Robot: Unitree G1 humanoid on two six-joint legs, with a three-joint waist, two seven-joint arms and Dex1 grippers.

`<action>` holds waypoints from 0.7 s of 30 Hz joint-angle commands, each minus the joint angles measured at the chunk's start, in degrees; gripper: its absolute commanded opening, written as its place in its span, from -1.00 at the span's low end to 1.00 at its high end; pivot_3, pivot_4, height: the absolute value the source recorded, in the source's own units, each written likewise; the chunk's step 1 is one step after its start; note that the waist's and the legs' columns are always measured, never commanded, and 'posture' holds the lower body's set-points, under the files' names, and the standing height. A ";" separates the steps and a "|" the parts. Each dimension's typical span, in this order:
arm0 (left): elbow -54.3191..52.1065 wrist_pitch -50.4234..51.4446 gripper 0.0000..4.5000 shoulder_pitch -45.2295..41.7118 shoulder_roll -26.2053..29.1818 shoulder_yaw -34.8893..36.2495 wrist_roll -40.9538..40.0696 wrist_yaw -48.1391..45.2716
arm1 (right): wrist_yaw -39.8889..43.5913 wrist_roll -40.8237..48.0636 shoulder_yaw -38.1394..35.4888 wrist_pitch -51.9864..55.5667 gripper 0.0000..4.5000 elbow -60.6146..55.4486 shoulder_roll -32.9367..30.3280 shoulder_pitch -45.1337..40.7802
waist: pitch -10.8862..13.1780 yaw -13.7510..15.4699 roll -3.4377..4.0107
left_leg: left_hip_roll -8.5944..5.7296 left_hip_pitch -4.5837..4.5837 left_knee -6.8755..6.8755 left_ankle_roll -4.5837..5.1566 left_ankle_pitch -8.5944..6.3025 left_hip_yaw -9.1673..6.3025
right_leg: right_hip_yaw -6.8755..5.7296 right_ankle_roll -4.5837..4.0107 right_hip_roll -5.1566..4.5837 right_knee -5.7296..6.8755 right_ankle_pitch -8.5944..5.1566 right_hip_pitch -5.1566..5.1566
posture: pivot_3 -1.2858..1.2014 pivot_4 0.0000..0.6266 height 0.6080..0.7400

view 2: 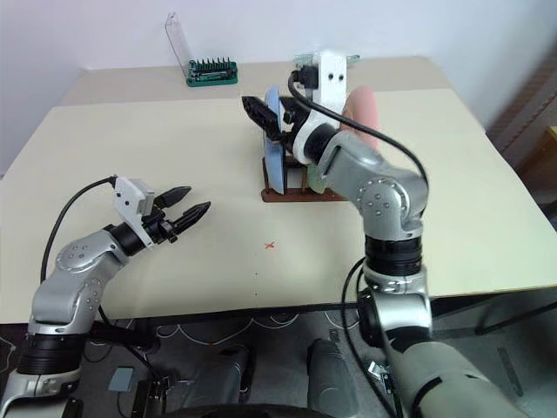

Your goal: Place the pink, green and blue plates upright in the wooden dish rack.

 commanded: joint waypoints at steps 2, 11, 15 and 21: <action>-1.49 -1.26 0.33 0.38 -0.55 -0.22 0.58 0.21 | 7.72 -0.69 -1.16 -2.51 0.76 -7.83 -6.85 -1.63 | -0.01 0.05 -0.01 | 0.00 -0.01 0.00 0.01 -0.01 0.00 | 0.00 0.00 0.00 -0.04 0.00 0.02 | 0.03 -0.52 1.00; 1.96 -2.66 0.33 0.73 0.64 1.16 1.72 -0.42 | 33.24 -0.95 -21.10 -11.33 0.76 -10.65 -31.55 27.06 | -0.05 2.10 -0.08 | -0.01 -0.17 0.15 0.23 -0.13 0.05 | -0.11 0.02 -0.06 -0.56 0.01 0.29 | 0.03 -0.52 1.00; 4.72 -3.95 0.33 0.14 1.18 1.44 2.49 -0.74 | 39.45 -11.05 -19.77 -21.30 0.76 -10.15 -36.50 43.12 | -0.05 1.65 0.00 | 0.00 -0.13 0.17 0.28 -0.16 0.14 | -0.09 0.03 -0.07 -0.56 0.01 0.31 | 0.03 -0.52 1.00; 5.01 -4.27 0.33 0.35 1.14 0.95 3.41 -0.28 | 39.09 -16.00 -18.79 -29.07 0.76 -1.22 -32.85 46.57 | -0.03 1.39 0.07 | 0.21 0.37 0.10 0.31 -0.19 0.46 | 0.05 0.03 0.00 -0.57 0.00 0.63 | 0.03 -0.52 1.00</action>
